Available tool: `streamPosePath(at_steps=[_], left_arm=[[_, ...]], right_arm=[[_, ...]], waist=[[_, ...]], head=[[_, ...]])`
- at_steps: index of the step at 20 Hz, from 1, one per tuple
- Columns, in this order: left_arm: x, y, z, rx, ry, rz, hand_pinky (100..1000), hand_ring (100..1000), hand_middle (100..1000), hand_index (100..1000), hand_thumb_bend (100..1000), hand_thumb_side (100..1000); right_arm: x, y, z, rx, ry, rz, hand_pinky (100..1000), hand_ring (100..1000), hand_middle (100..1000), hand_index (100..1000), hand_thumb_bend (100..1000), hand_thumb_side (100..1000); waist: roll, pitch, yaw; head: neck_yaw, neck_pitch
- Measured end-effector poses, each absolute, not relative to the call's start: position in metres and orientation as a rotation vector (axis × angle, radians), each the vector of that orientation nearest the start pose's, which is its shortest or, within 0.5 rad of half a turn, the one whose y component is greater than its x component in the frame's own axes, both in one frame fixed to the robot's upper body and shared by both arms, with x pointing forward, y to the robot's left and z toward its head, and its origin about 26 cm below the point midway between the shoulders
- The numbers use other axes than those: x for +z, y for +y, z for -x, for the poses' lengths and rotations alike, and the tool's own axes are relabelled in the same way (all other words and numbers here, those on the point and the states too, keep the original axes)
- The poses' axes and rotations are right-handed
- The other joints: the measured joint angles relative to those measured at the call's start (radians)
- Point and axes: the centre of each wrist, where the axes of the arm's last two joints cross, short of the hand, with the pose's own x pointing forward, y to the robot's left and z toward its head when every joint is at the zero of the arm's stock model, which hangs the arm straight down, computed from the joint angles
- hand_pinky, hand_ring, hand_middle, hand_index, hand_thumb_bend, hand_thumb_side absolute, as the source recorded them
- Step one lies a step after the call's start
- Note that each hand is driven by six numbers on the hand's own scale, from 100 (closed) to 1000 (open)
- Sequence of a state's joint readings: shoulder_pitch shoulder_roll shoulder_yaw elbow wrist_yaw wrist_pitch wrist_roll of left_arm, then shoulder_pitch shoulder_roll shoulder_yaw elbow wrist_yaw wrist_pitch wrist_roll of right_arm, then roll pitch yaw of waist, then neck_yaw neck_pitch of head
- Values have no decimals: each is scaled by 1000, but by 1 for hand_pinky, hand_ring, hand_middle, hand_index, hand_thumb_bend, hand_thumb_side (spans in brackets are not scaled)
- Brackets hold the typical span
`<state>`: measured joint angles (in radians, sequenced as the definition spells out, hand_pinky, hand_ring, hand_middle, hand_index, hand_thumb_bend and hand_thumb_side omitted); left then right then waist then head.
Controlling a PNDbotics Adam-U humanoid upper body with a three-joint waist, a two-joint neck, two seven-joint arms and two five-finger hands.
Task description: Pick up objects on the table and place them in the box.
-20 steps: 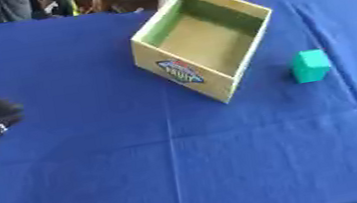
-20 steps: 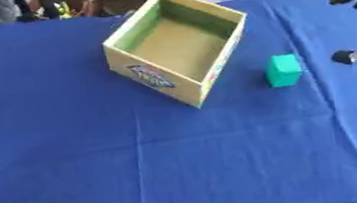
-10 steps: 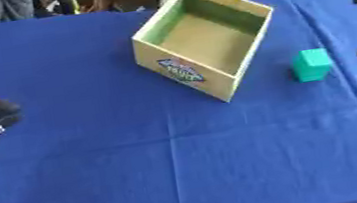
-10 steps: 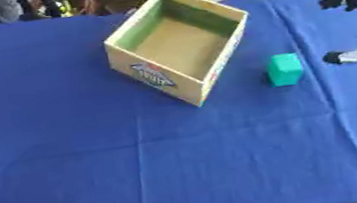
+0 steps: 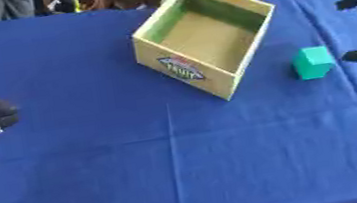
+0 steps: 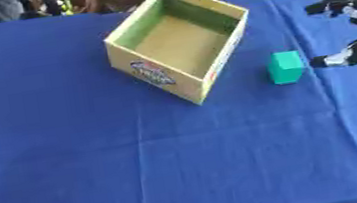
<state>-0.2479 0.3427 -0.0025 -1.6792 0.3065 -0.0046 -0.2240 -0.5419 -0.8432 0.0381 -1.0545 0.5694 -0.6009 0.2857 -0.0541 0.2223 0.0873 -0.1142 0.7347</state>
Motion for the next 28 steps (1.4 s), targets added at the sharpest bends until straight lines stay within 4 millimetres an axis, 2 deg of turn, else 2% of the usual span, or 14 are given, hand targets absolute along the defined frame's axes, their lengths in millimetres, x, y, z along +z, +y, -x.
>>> streamPosePath(at_steps=[5, 23, 28], left_arm=[[113, 293, -332, -343, -1894, 220, 838, 775, 608, 683, 378, 1000], [115, 290, -333, -358, -1897, 231, 838, 776, 608, 683, 375, 1000], [116, 290, -333, -359, -1899, 232, 838, 776, 607, 684, 376, 1000]], right_arm=[[160, -472, -382, 1496, -1494, 797, 809, 903, 863, 990, 512, 622], [147, -457, -391, 1548, -1469, 720, 808, 896, 842, 977, 517, 629], [145, -453, -393, 1567, -1460, 704, 801, 865, 788, 932, 509, 617]], waist=[[5, 3, 4], [13, 16, 13], [13, 17, 16]], head=[[-4, 2], [-13, 3], [-13, 4]])
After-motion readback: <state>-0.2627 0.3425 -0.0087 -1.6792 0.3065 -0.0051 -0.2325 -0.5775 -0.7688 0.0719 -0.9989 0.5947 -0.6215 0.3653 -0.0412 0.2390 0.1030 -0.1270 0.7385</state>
